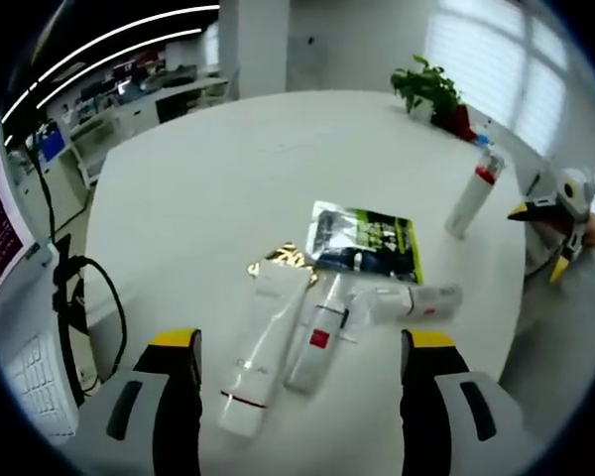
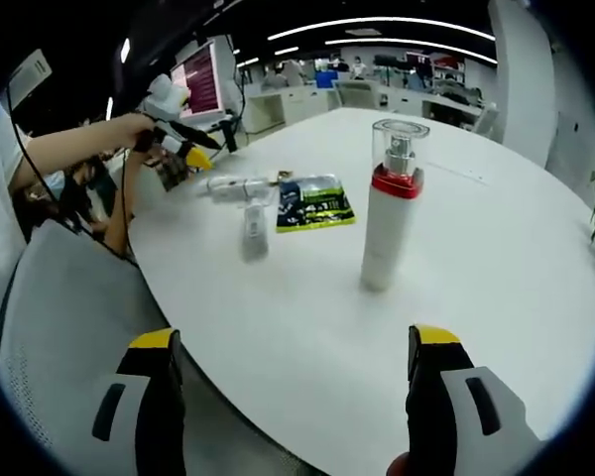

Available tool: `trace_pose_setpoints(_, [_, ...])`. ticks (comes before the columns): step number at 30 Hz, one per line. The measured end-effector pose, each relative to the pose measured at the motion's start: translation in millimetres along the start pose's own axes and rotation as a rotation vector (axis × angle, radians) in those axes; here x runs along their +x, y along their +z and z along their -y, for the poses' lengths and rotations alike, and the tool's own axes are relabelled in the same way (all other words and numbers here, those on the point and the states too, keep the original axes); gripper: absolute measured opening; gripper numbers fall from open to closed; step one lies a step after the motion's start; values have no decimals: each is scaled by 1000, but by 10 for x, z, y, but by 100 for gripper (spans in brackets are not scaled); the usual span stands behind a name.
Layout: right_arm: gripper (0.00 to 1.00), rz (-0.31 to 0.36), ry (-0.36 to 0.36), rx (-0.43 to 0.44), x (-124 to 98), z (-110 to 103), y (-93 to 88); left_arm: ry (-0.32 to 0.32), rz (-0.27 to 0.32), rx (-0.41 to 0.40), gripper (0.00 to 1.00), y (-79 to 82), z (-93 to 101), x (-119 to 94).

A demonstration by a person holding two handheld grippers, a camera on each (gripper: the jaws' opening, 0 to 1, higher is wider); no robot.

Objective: Arrange the skincare products in the storage area until every visible bottle or jar stands upright without overlapping.

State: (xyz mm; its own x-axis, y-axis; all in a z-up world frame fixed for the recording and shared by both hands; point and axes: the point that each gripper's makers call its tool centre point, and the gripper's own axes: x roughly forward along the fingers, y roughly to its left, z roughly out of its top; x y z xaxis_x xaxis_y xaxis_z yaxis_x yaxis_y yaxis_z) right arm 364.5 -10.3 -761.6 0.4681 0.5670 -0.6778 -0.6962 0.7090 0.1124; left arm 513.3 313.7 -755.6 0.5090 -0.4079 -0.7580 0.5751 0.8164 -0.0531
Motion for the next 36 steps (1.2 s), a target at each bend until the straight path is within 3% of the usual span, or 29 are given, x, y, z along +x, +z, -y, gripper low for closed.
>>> trace_pose_setpoints(5, [93,-2,1,15,9,17,-21,28,-43,14,71,-43,-188,57])
trace_pose_setpoints(9, [93,-8,10,21,20,-1,-37,50,-114,40,69,-146,-318,128])
trace_pose_setpoints(16, [93,-12,10,14,16,-15,-32,42,-191,40,68,-284,-404,224])
trace_pose_setpoints(21, [93,-16,9,12,17,-18,-37,61,-256,89,68,-371,-419,267])
trace_pose_setpoints(23, [93,-13,8,4,15,-21,-29,52,-260,94,69,-371,-437,352])
trace_pose_setpoints(36, [93,-22,4,9,11,-16,-40,30,-267,108,68,-287,-427,396])
